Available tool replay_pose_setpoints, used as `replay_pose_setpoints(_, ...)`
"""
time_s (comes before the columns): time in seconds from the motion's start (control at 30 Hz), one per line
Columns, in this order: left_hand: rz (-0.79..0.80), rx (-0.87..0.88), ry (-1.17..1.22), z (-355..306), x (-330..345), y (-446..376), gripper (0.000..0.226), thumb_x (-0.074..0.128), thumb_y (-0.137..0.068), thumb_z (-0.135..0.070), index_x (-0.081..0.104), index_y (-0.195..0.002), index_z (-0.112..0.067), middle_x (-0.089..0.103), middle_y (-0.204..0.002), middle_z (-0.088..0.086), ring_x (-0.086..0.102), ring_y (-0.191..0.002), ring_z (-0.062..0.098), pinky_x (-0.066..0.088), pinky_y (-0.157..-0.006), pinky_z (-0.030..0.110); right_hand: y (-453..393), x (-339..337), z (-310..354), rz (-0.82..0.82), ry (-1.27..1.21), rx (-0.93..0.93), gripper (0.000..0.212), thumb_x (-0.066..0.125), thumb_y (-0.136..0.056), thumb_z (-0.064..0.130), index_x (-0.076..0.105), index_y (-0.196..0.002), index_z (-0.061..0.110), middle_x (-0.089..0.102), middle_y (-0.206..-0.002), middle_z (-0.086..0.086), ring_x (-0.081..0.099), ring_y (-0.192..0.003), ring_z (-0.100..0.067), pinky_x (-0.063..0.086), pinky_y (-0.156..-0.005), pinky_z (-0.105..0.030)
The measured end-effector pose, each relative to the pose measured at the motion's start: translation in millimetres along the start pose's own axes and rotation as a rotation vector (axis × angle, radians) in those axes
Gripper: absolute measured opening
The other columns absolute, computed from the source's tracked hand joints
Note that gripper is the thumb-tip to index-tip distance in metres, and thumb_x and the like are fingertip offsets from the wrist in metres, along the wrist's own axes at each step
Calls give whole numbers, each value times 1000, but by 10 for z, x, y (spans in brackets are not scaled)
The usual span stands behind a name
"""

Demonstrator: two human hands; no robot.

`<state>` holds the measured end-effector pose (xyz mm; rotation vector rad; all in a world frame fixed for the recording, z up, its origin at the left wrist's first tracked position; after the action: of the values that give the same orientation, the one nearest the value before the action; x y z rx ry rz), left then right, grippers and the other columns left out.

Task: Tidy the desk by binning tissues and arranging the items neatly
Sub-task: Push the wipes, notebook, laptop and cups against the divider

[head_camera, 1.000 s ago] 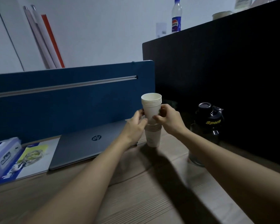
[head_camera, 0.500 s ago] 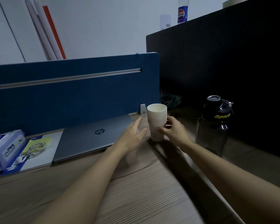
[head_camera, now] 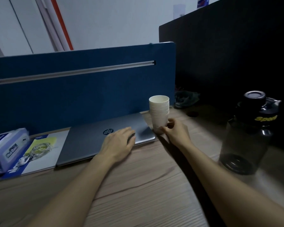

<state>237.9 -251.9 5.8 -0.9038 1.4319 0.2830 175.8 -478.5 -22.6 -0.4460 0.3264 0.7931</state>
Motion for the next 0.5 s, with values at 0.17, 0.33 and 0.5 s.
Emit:
replay_pose_setpoints(0.17,-115,-2,-2,7,6,36,32,42,-98,-37,64,-120,-26,66,-124,-8,57,-117,15,44,-94,34,-247,277,50,52,8,-22,30,75,-76,29,70,-103,18,74,-96,2,66,-90,-17,49,-75,-31)
replay_pose_setpoints(0.33,-127,-20,-5,-1,-5,16,34,39,-98,-40,63,-120,-28,66,-122,-10,58,-115,14,44,-92,33,-474,389,117,39,52,-56,27,75,-74,27,73,-97,13,74,-92,-3,66,-87,-22,50,-74,-34)
replay_pose_setpoints(0.5,-142,-27,-23,44,15,-10,35,36,-98,-42,63,-117,-29,66,-121,-10,59,-112,14,45,-89,33,-683,555,126,39,101,-56,23,74,-76,32,72,-90,13,72,-81,-4,65,-78,-21,43,-63,-30)
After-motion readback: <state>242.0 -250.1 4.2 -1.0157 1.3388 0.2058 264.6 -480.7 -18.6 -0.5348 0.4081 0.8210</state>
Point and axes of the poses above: each hand's wrist, its own y-axis away from the middle knuckle, its own x-axis out of the palm, z = x × y, the point moved 10 cm from there along -y, towards the middle knuckle
